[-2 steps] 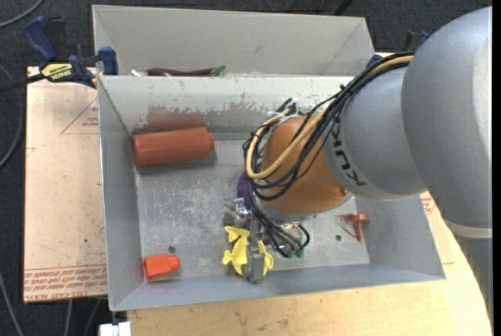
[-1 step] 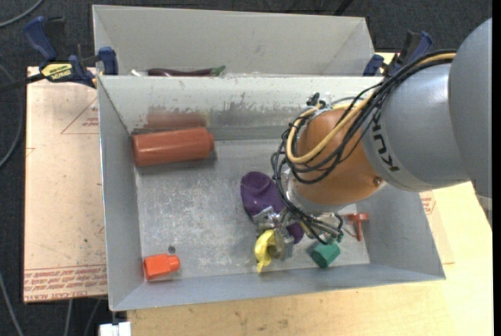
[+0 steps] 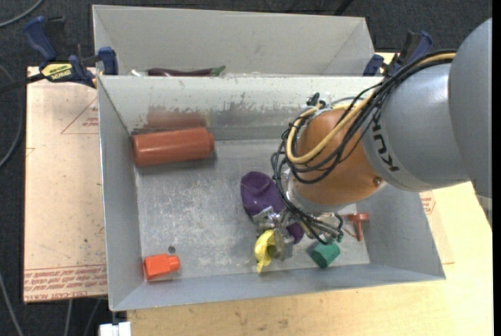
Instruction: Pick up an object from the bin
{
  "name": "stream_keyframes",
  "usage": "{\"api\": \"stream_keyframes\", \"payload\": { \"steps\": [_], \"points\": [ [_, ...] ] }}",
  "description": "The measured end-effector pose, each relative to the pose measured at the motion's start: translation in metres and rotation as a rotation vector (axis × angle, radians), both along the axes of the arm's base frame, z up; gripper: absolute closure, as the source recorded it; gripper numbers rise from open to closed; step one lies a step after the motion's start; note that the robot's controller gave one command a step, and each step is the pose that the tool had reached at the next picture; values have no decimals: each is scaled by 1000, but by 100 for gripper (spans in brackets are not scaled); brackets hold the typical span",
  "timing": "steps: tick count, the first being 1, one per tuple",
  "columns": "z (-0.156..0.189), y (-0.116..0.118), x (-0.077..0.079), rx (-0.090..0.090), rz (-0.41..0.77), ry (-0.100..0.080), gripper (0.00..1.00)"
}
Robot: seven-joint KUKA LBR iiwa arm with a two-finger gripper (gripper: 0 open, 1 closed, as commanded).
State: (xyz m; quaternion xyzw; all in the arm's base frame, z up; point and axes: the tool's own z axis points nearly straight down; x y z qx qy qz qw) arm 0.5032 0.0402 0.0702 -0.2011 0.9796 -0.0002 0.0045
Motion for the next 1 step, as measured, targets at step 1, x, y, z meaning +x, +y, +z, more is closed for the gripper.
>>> {"api": "stream_keyframes", "payload": {
  "steps": [1],
  "points": [
    [131, 10, 14, 2, -63, -3, 100]
  ]
}}
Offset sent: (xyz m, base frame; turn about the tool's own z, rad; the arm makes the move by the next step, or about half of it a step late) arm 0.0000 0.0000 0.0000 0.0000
